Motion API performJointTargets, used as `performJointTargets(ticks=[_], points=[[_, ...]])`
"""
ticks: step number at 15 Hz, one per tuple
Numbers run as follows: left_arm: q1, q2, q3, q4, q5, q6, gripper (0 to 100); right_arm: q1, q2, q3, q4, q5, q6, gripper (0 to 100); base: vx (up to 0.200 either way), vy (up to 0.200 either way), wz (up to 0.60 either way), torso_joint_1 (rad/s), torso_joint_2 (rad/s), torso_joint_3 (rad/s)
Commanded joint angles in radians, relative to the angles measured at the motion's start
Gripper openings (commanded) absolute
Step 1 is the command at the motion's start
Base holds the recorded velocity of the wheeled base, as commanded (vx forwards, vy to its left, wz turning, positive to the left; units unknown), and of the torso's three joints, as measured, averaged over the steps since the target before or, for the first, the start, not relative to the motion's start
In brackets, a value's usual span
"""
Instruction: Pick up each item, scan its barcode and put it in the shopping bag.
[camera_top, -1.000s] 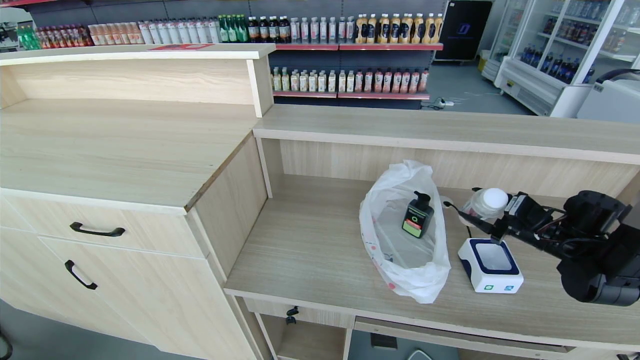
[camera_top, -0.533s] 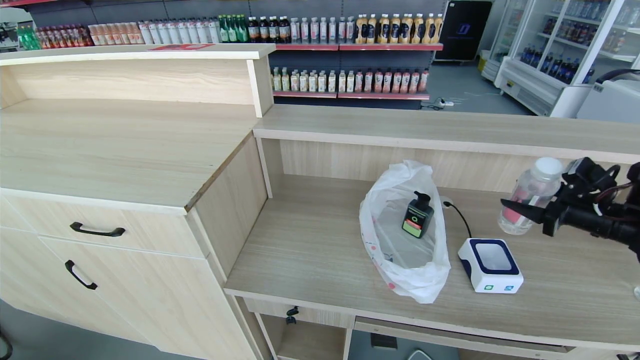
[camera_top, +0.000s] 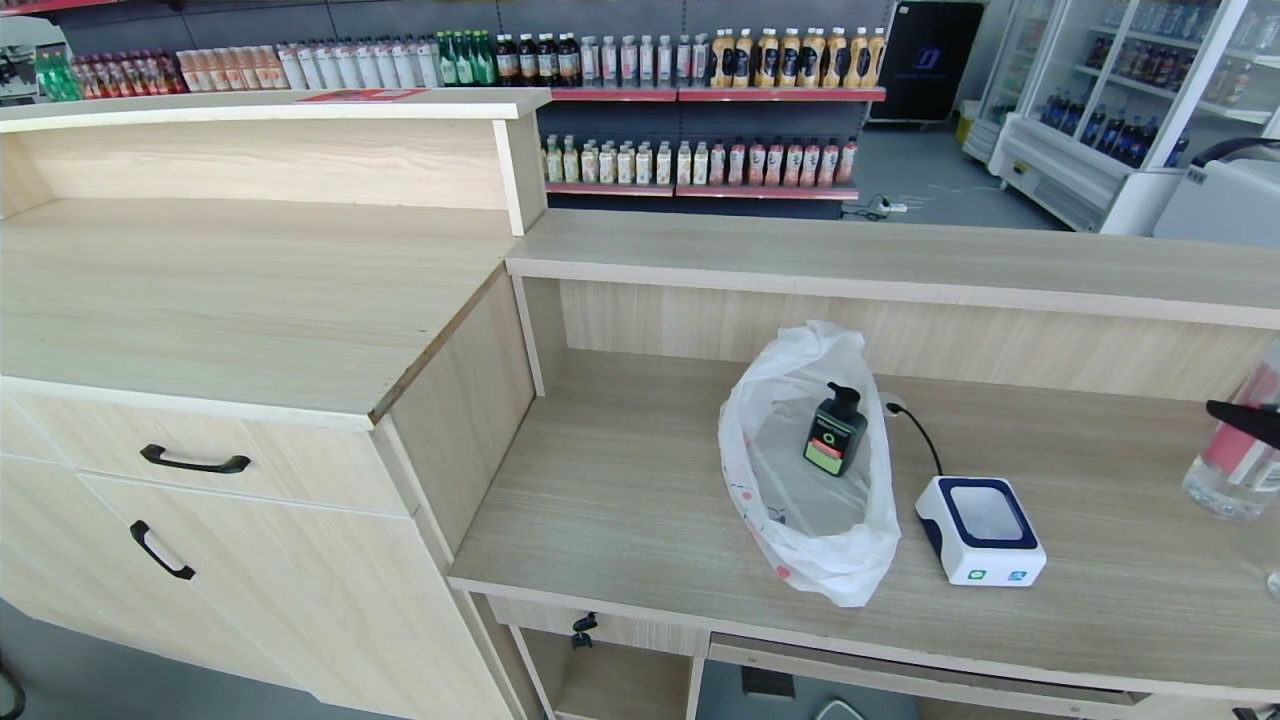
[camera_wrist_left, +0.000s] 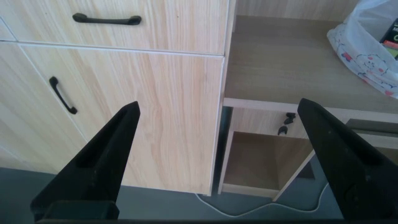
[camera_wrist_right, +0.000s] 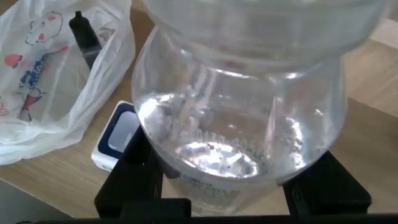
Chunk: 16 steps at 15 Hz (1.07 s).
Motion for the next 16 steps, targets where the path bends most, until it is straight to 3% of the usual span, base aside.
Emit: performJointTargets(ticks=[1,4,5,7,8,11,15,16], points=[[0.000,0.001,0.000,0.000,0.000,0.000,100,-0.061,-0.096,0.014,0.053,-0.001,0.008,0,0.000,0.000,0.00,0.000,0.00,0.000],[0.000,0.001,0.000,0.000,0.000,0.000,100,-0.078,-0.127,0.029,0.074,-0.001,0.018,0,0.000,0.000,0.00,0.000,0.00,0.000],[0.000,0.001,0.000,0.000,0.000,0.000,100,-0.065,-0.139,0.023,0.073,-0.003,0.088,0,0.000,0.000,0.00,0.000,0.00,0.000],[0.000,0.001,0.000,0.000,0.000,0.000,100,0.008,-0.157,0.006,0.070,-0.112,0.171,0,0.000,0.000,0.30,-0.001,0.00,0.006],[0.000,0.000,0.000,0.000,0.000,0.000,100,0.088,-0.163,0.002,0.064,-0.199,0.251,0,0.000,0.000,0.60,-0.002,0.00,0.002],[0.000,0.001,0.000,0.000,0.000,0.000,100,0.240,-0.122,0.032,0.024,-0.232,0.283,0,0.000,0.000,0.20,-0.006,0.00,0.001],[0.000,0.001,0.000,0.000,0.000,0.000,100,0.438,0.100,0.196,-0.423,-0.232,0.285,0,0.000,0.000,0.00,0.000,0.00,0.000],[0.000,0.001,0.000,0.000,0.000,0.000,100,0.453,0.128,0.206,-0.475,-0.232,0.286,0,0.000,0.000,0.00,0.000,0.00,0.000]])
